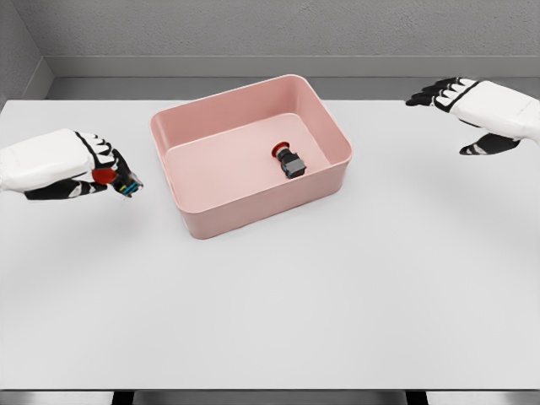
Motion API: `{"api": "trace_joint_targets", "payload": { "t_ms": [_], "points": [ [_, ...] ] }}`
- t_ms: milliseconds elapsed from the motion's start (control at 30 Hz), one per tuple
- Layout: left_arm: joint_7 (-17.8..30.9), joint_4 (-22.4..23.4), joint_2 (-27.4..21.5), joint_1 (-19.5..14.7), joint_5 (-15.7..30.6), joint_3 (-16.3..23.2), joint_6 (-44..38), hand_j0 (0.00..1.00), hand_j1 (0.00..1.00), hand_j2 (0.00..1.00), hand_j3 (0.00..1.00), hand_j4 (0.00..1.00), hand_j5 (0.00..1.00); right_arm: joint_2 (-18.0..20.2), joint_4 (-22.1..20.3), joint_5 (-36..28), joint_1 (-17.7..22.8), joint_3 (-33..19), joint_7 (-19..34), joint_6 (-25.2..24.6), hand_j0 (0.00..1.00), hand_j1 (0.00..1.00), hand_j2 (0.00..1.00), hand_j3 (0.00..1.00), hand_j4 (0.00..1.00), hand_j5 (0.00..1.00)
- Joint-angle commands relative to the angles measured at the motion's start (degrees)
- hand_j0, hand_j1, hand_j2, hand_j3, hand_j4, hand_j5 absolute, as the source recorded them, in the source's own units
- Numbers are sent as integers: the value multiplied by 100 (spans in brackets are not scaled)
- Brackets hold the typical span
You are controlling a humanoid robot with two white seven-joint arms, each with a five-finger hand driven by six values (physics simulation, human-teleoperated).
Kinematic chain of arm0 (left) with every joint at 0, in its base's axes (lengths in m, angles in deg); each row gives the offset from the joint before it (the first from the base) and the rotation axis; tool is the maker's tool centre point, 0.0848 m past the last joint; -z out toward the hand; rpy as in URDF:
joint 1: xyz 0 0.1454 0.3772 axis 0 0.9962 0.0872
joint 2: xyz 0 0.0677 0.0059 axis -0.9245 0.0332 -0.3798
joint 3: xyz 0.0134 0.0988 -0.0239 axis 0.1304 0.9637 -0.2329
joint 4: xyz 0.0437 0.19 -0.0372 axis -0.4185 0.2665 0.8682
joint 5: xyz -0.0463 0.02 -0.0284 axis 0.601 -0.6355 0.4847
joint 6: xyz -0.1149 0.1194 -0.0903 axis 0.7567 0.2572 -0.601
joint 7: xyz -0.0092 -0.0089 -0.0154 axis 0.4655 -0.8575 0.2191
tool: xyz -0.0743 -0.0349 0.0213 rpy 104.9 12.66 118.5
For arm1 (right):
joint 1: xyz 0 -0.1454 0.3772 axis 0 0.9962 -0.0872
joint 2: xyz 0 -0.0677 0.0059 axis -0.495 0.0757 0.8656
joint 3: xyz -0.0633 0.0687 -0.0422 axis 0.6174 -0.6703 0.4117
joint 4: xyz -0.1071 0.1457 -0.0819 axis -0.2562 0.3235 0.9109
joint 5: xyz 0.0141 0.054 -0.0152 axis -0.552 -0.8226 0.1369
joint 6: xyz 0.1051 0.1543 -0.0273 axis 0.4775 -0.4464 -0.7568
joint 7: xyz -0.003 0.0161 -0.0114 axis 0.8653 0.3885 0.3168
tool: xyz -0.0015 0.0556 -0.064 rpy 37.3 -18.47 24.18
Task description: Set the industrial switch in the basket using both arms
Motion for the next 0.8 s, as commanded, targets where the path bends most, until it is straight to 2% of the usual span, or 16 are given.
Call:
{"api": "trace_joint_targets", "payload": {
  "t_ms": [0, 133, 333, 433, 600, 700, 767],
  "points": [
    [43, 1, 104, -17, 29, 168, -13, 53, 53, 53, 53, 53, 53, 90, -135, -96, 9, -34, -11, -9, 100, 100, 100, 100, 100, 100],
    [52, 1, 201, -140, 29, 230, -13, 53, 53, 53, 53, 53, 53, 108, -100, -87, 185, -34, -19, -9, 100, 100, 100, 100, 100, 100],
    [52, 71, 297, -474, 20, 493, -13, 53, 53, 53, 53, 53, 53, 161, -100, -87, 229, -25, -19, -9, 100, 100, 100, 100, 100, 100],
    [52, 71, 447, -782, 20, 748, -13, 53, 53, 53, 53, 53, 53, 152, -100, -87, 229, -25, -19, -9, 100, 100, 100, 100, 100, 100],
    [131, 62, 587, -1063, 29, 775, -13, 53, 53, 53, 53, 53, 53, 134, -91, -87, 229, -25, -19, -9, 100, 100, 100, 100, 100, 100],
    [201, 106, 754, -1450, 46, 977, -13, 53, 53, 53, 53, 53, 53, 152, -91, -87, 229, -25, -11, -9, 100, 100, 100, 100, 100, 100],
    [210, 264, 921, -1555, 37, 1003, -13, 53, 53, 53, 53, 53, 53, 126, -91, -87, 229, -25, -11, -9, 100, 100, 100, 100, 100, 100]
  ]
}}
